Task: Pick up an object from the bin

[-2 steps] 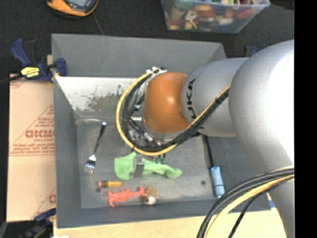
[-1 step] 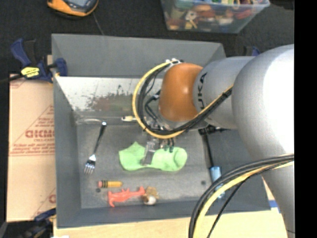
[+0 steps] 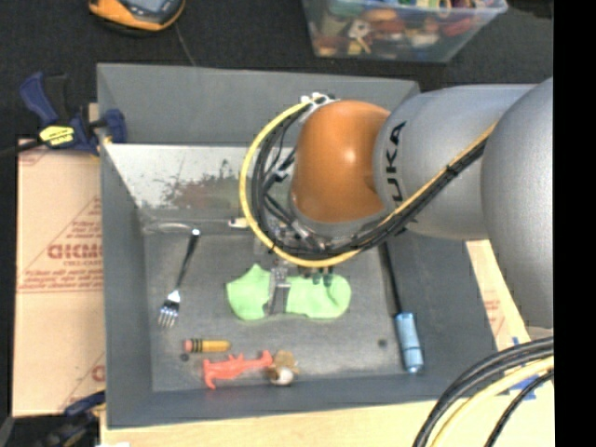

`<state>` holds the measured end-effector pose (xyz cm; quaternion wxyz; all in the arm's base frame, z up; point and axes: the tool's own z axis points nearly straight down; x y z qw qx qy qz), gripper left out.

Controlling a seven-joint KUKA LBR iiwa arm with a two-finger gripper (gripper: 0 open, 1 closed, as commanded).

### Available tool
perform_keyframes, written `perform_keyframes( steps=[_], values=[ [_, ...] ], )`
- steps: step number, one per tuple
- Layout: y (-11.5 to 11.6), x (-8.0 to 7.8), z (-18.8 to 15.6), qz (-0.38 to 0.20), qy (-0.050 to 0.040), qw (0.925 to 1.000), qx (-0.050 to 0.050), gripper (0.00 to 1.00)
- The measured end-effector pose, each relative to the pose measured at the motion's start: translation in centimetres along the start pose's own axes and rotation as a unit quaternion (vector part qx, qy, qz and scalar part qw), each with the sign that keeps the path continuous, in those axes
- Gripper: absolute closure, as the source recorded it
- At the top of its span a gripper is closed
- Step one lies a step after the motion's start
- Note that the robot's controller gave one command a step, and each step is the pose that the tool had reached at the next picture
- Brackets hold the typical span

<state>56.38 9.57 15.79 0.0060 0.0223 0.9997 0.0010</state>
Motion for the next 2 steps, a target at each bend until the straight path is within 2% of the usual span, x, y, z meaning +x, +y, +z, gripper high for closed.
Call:
perform_keyframes(
  steps=[1, 2],
  values=[
    [-4.6, -1.6, 7.0, 0.088, -0.0010, 0.9961, 0.002, 0.00],
    [-5.8, -1.6, 11.1, 0.074, -0.0023, 0.9973, 0.002, 0.00]
  ],
)
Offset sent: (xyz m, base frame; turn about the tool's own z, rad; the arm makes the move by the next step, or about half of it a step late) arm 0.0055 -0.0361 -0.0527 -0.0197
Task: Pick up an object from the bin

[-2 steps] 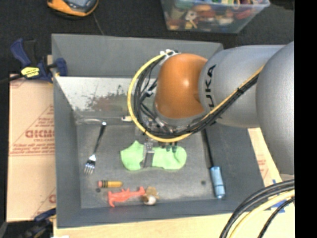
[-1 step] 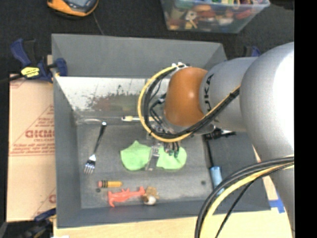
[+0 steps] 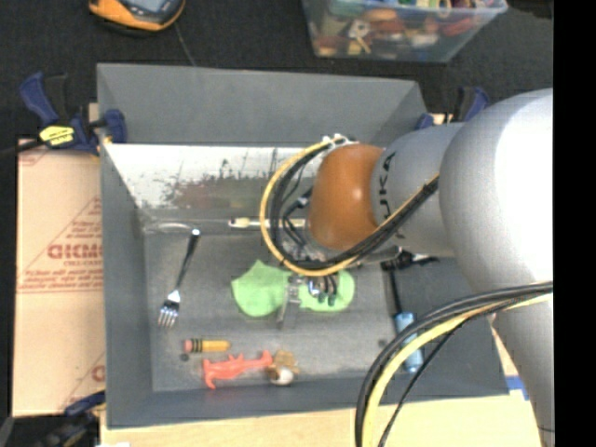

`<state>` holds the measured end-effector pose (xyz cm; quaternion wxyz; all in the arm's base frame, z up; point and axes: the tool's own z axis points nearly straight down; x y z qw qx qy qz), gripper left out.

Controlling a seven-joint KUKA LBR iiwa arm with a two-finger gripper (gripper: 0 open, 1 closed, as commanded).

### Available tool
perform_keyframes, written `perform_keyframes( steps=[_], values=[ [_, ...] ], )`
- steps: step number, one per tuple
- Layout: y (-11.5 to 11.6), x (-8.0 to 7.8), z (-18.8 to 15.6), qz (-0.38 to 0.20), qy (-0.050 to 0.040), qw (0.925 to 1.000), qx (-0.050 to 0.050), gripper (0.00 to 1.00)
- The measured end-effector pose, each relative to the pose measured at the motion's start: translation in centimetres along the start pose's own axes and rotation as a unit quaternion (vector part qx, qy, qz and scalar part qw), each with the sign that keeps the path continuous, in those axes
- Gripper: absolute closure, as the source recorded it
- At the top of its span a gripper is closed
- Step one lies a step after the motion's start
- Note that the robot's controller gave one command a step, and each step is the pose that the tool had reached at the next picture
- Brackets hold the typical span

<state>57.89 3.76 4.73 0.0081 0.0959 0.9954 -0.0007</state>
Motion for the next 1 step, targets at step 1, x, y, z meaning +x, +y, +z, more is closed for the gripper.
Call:
perform_keyframes(
  steps=[1],
  values=[
    [0.72, -0.20, -2.45, 0.030, -0.0012, 0.9995, 0.000, 1.00]
  ],
)
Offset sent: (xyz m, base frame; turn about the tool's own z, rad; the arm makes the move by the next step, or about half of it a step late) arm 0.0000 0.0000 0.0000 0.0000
